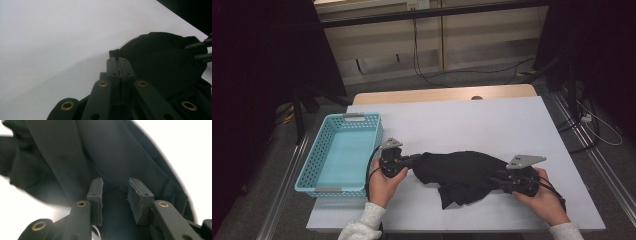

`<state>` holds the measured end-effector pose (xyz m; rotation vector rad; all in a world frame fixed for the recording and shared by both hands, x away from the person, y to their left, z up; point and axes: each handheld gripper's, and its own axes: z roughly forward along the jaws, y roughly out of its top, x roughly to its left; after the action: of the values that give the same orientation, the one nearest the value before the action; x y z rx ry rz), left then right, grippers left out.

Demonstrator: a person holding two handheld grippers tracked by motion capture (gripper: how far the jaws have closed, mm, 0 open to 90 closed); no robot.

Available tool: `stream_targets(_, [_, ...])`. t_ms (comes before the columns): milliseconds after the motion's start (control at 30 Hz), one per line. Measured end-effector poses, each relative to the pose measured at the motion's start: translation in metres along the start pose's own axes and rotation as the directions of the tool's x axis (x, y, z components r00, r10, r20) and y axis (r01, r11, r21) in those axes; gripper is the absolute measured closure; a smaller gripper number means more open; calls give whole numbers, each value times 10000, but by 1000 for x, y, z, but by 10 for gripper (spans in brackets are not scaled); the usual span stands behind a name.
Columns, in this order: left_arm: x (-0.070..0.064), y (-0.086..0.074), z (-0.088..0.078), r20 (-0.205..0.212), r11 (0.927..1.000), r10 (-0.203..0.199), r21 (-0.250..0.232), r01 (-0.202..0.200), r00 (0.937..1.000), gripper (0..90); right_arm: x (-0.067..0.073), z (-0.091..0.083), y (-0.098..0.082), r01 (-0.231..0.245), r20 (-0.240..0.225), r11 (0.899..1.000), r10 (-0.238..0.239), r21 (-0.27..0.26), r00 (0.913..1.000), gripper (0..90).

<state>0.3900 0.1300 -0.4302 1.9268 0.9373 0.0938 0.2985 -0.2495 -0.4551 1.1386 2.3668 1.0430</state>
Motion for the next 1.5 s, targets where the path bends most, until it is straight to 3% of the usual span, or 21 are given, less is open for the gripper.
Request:
stream_targets(133, [0,0,0,-35,10000,41,-11,-41,10000,884,1,-1,1,175,300,9995,-183,254,9994,852])
stream_targets(167, [0,0,0,-42,10000,24,-15,-24,10000,884,1,-2,0,170,143,9996,-174,230,9997,882])
stream_targets(300, [1,0,-2,-55,9999,-38,-158,37,10000,884,2,-6,2,319,155,9990,-324,305,9994,900])
stream_targets(367, [2,0,-3,-63,9998,-82,-205,81,9999,884,0,-13,4,121,5,9999,-121,12,9999,900])
stream_targets(500, [3,0,-4,-62,9996,-123,-250,121,9999,884,-7,-32,6,-386,168,9936,406,-1060,9990,900])
stream_targets(667, [2,1,-4,-31,9993,-63,-381,62,10000,884,-12,-39,5,-726,378,9826,801,-1709,9961,900])
stream_targets(800, [3,1,-2,-44,9983,-184,-562,182,9998,884,-16,-33,8,-855,889,9761,1050,-1997,9905,900])
stream_targets(933, [6,1,2,-52,9965,-274,-795,269,9996,883,-23,-24,11,-1349,1387,9636,1698,-2306,9757,900])
stream_targets(1033, [9,0,6,-209,9955,-344,-894,324,9992,883,-25,-18,11,-1237,2156,9715,1673,-2021,9620,900])
stream_targets(1133, [12,-2,8,-232,9941,-478,-990,452,9986,878,-31,-14,5,-1639,1990,9686,2007,-1869,9592,900])
stream_targets(1200, [11,-2,9,-270,9953,-339,-918,313,9991,856,-33,-13,2,-1818,1895,9700,2113,-1615,9589,900])
stream_targets(1300, [9,-2,9,-286,9966,-232,-796,209,9993,823,-34,-17,2,-2057,1888,9626,2382,-1765,9527,784])
stream_targets(1433, [10,-2,8,-162,9972,-364,-659,353,9992,866,-36,-25,1,-2404,2136,9519,2791,-1900,9362,648])
stream_targets(1500, [10,-2,8,-145,9973,-368,-635,359,9992,869,-37,-24,-1,-2546,2009,9491,2903,-1855,9356,629])
